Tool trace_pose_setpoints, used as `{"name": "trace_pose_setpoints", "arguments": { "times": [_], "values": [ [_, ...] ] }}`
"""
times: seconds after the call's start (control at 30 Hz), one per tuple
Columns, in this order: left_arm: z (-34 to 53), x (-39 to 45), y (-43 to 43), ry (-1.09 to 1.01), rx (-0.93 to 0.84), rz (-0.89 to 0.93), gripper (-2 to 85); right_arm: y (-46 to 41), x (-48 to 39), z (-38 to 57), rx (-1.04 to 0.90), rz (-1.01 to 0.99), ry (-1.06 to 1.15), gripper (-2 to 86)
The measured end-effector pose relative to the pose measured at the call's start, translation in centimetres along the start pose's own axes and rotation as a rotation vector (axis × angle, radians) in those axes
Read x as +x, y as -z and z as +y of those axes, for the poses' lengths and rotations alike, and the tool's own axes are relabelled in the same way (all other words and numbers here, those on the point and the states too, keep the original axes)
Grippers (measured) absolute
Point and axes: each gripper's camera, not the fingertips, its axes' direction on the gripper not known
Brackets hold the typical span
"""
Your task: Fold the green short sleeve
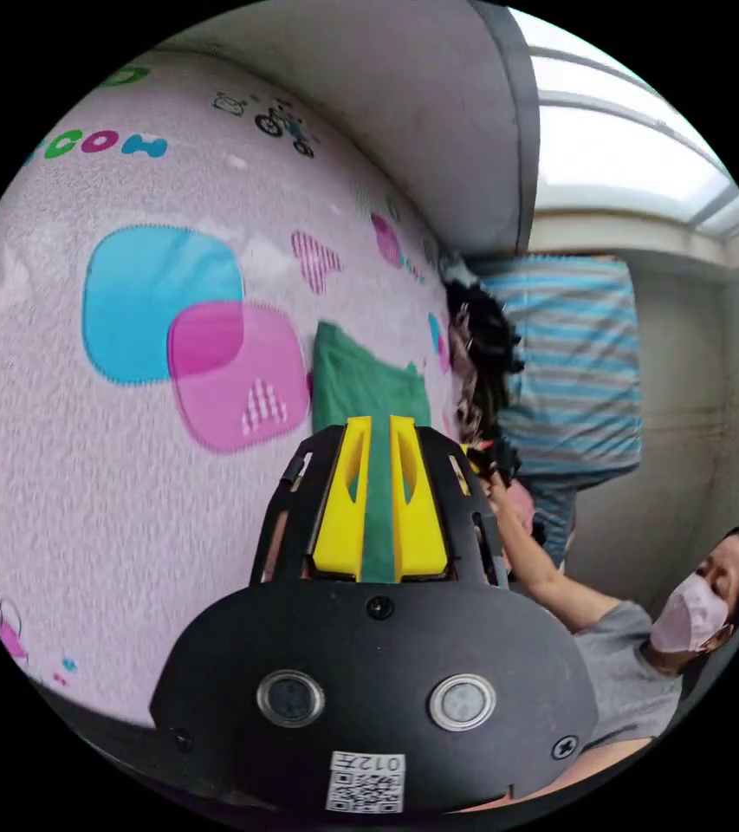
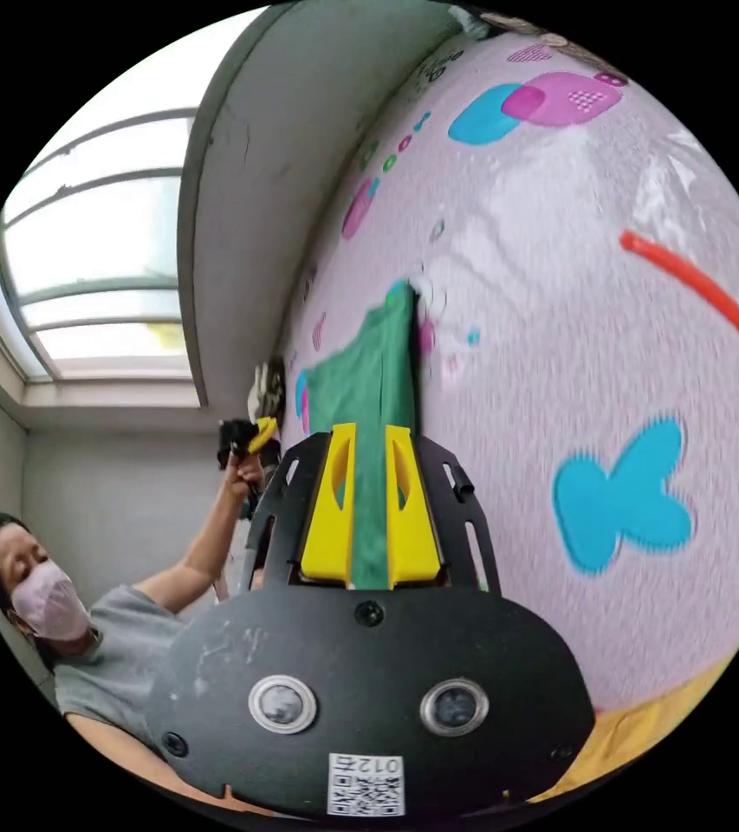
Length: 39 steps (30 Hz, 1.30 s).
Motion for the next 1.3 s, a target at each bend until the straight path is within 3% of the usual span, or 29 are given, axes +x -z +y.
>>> {"name": "trace_pose_setpoints", "arguments": {
  "times": [0.17, 0.33, 0.83, 1.03, 1.17, 1.3],
  "values": [
    [6.2, 2.5, -3.2, -0.051, -0.187, -0.188, 3.1, -1.4, -0.4, 8.6, -0.168, 0.167, 0.048, 6.0],
    [10.7, 2.6, -6.5, -0.023, -0.260, -0.279, 4.0, -1.8, 1.6, 11.8, -0.144, 0.155, -0.026, 5.9],
    [12.0, 0.7, -12.2, 0.055, -0.225, -0.205, 2.9, -3.5, 6.0, 11.4, -0.041, 0.047, -0.138, 5.8],
    [11.9, 0.2, -14.5, 0.089, -0.190, -0.214, 1.7, -3.9, 6.9, 10.6, -0.028, 0.039, -0.153, 1.8],
    [11.9, 1.0, -14.6, 0.034, -0.199, -0.200, 0.8, -2.7, 6.0, 10.1, -0.047, 0.076, -0.100, -0.3],
    [12.5, 2.0, -16.0, -0.032, -0.328, -0.281, 0.4, -3.0, 5.6, 10.1, -0.160, 0.197, -0.071, -0.8]
  ]
}}
